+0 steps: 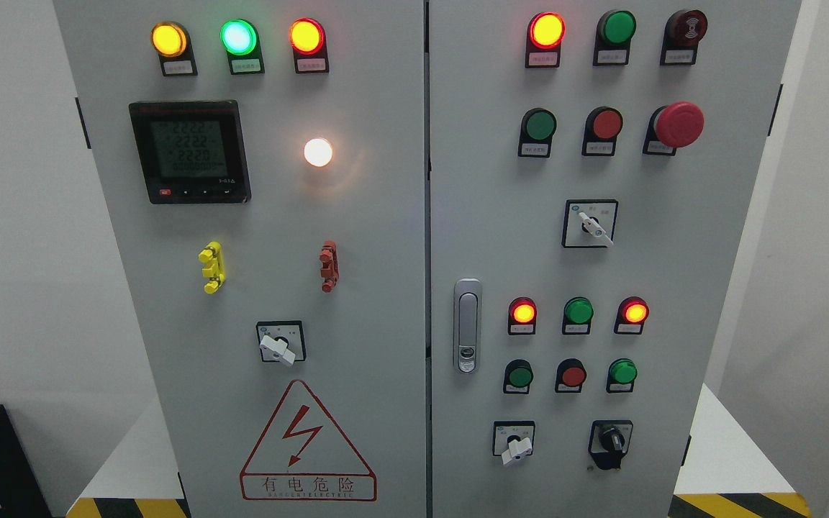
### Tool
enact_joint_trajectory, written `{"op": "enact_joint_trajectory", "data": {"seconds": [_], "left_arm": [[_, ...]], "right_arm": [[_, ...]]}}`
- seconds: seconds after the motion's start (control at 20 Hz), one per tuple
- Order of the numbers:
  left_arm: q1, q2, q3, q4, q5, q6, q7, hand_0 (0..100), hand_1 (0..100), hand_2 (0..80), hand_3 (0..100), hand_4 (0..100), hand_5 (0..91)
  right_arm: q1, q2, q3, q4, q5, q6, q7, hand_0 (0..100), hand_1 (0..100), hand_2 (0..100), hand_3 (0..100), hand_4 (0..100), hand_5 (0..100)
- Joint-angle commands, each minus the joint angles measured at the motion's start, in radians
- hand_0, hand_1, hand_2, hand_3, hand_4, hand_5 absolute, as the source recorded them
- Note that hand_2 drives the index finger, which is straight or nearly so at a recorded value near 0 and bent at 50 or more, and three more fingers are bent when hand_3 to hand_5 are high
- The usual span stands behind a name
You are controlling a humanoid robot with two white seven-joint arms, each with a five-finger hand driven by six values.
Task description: Release door handle
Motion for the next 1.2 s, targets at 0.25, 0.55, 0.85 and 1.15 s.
{"op": "enact_joint_trajectory", "data": {"seconds": [0.25, 0.55, 0.85, 1.15], "left_arm": [[0.0, 0.0, -0.021, -0.02, 0.0, 0.0, 0.0, 0, 0, 2.4, 9, 1, 0.0], [0.0, 0.0, -0.021, -0.02, 0.0, 0.0, 0.0, 0, 0, 2.3, 9, 1, 0.0], [0.0, 0.0, -0.021, -0.02, 0.0, 0.0, 0.0, 0, 0, 2.3, 9, 1, 0.0], [0.0, 0.0, -0.021, -0.02, 0.0, 0.0, 0.0, 0, 0, 2.3, 9, 1, 0.0]], "right_arm": [[0.0, 0.001, 0.004, -0.016, 0.001, 0.0, 0.001, 29, 13, 0, 15, 17, 13], [-0.01, -0.001, -0.007, -0.051, 0.19, -0.01, -0.013, 27, 25, 0, 34, 42, 26], [-0.081, 0.001, -0.004, -0.091, 0.56, -0.007, -0.039, 41, 30, 0, 54, 56, 50], [-0.237, 0.007, 0.002, -0.071, 0.821, 0.033, -0.059, 43, 33, 0, 75, 76, 78]]}}
